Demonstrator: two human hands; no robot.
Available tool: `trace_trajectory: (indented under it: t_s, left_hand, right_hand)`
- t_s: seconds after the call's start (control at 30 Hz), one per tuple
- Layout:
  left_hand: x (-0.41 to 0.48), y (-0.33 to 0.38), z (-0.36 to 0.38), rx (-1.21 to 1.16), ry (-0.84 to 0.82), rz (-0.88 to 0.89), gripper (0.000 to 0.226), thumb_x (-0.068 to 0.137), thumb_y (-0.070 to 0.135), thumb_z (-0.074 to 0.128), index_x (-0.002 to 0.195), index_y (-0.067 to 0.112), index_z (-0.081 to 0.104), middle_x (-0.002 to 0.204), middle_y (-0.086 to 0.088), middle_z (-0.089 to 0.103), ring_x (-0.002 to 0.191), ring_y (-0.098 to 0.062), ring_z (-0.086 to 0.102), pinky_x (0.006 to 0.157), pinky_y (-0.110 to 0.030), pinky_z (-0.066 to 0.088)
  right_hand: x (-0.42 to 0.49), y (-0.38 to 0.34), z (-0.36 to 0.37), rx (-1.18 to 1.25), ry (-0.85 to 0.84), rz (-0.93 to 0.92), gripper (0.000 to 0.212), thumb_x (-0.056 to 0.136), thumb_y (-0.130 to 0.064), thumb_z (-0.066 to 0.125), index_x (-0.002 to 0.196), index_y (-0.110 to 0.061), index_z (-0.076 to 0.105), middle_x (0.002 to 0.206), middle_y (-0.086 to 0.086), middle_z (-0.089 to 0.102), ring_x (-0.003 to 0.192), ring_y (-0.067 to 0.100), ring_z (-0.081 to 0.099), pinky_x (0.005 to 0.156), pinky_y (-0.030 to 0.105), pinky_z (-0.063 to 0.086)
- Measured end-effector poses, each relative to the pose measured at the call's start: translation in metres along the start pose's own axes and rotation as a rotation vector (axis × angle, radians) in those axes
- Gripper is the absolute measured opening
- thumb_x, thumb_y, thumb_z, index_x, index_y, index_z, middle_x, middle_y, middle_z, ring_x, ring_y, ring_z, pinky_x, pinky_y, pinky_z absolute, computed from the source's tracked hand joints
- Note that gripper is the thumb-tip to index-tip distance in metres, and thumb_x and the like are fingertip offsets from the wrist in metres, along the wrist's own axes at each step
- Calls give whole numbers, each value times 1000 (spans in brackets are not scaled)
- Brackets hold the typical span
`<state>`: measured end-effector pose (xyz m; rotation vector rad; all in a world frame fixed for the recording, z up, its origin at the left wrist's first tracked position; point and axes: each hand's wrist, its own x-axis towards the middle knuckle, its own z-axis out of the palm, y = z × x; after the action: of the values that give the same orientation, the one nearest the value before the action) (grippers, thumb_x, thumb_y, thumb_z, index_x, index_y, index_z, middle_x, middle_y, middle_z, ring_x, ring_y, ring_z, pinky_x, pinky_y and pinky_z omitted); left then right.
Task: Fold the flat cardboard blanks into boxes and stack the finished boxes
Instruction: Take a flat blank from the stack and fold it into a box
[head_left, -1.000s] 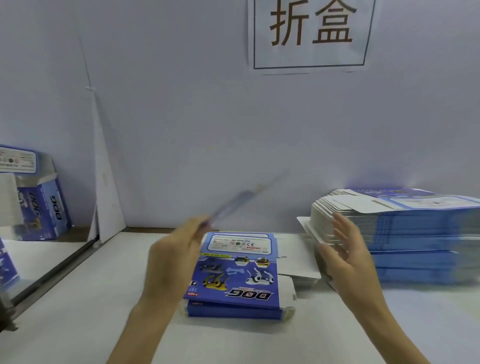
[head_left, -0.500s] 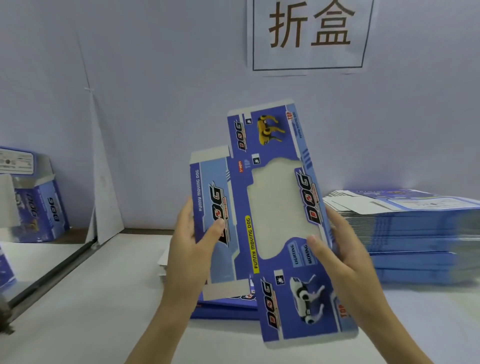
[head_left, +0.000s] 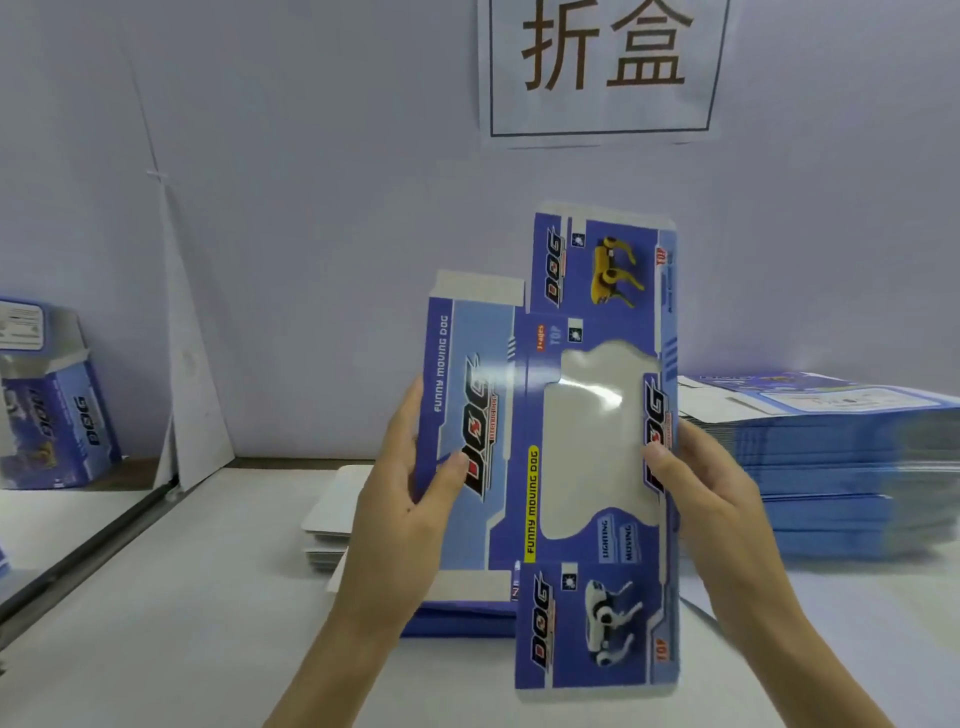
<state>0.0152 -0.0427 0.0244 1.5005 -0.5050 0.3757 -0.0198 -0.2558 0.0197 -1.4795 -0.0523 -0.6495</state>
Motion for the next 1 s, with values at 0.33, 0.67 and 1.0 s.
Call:
trace_trajectory:
  t_s: [0.33,0.67,1.0]
  left_hand:
    - [-7,6,7,76,-38,-8,102,62,57,68,141,63,5,144,31,35,131,8,38,104,-29,45]
    - [-8,4,13,87,-28,-29,110,52,73,71,135,66,-1,140,39,28,135,6,32,109,-37,41]
    - [-17,5,23,-84,-70,-57,98,57,57,84,119,82,12,121,50,41,121,13,46,80,-16,54]
  right_hand:
    - [-16,-2,22,-12,-34,-140,49,90,-27,64,136,-32,49,122,-12,67,113,10,63,91,39,55]
    - [-18,-6,23,-53,-44,-122,70,80,-46,57,146,-38,37,137,-14,57,125,10,55,104,49,47]
    - [-21,-5,27,-88,-93,-153,68,82,-46,60,145,-42,36,137,-21,56,125,-1,53,108,38,44]
